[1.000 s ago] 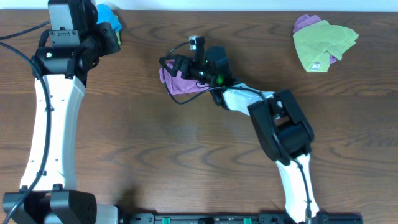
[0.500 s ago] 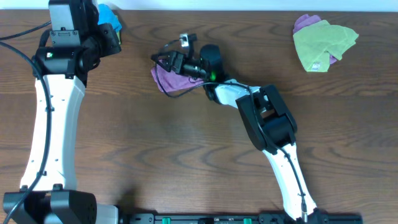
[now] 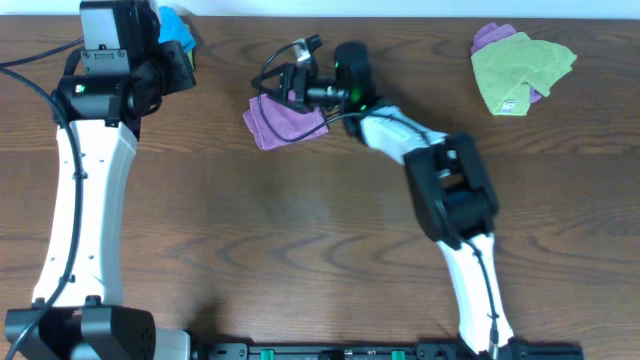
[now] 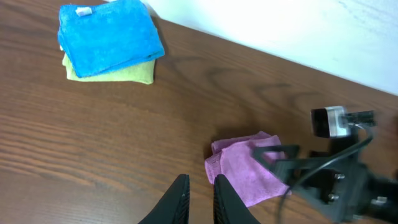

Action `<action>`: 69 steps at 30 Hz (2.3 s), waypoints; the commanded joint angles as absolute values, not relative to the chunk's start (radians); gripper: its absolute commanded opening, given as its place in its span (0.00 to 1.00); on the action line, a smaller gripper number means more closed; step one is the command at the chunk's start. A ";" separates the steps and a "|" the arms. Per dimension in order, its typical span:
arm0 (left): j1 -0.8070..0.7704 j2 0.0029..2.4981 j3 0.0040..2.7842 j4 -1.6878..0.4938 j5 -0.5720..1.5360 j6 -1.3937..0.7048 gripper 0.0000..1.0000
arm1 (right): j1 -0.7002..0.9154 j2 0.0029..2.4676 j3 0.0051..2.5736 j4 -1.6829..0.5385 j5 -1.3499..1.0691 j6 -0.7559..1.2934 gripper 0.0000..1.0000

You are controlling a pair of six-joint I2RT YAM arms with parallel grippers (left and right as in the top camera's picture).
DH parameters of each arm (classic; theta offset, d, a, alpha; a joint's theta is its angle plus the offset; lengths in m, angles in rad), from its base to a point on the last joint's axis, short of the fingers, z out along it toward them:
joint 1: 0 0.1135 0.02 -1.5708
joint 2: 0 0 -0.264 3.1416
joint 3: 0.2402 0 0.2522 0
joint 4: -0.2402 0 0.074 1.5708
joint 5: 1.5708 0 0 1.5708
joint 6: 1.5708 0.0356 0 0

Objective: Fold the cloth

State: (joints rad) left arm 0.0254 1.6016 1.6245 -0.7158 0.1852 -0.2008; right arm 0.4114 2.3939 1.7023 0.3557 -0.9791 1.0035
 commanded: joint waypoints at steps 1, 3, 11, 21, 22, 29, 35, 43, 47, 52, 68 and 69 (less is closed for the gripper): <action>0.028 1.610 1.584 -0.709 0.230 -0.187 0.17 | 0.355 2.254 1.708 0.100 -0.925 0.717 0.99; 0.028 1.610 1.568 -0.706 0.241 -0.197 0.18 | 0.325 2.193 1.708 -0.147 -0.836 0.568 0.99; 0.029 1.610 1.482 -0.701 0.275 -0.199 0.18 | 0.250 1.808 1.707 -0.882 -0.377 0.136 0.99; 0.057 1.610 1.232 -0.547 0.352 -0.233 0.29 | 0.269 0.834 1.308 -1.206 -0.029 0.036 0.99; 0.045 1.610 1.208 -0.519 0.333 -0.233 0.33 | 0.269 0.678 1.213 -1.214 -0.025 0.053 0.99; 0.016 1.654 1.040 -0.182 0.326 -0.295 0.66 | 0.269 0.048 0.933 -1.216 0.047 0.362 0.99; -0.021 1.826 1.037 -0.049 0.406 -0.347 0.69 | 0.266 0.051 0.939 -1.272 0.030 0.389 0.99; -0.091 1.959 1.037 0.154 0.451 -0.419 0.75 | 0.265 0.062 0.934 -1.277 0.046 0.389 0.99; -0.119 1.991 1.037 0.218 0.437 -0.430 0.76 | 0.265 0.063 0.934 -1.284 0.046 0.402 0.99; -0.133 2.035 1.037 0.250 0.434 -0.450 0.77 | 0.265 0.063 0.934 -1.283 0.046 0.415 0.99; -0.138 2.105 1.065 0.477 0.680 -0.536 0.06 | 0.265 0.063 0.934 -1.284 0.069 0.456 0.99; -0.138 2.104 1.082 0.474 0.699 -0.535 0.06 | 0.265 0.063 0.934 -1.285 0.076 0.456 0.99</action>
State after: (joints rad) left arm -0.1349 2.0911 1.0420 0.4625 0.5869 -0.5282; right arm 0.2661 0.0521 0.9382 -1.2827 0.0467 0.4408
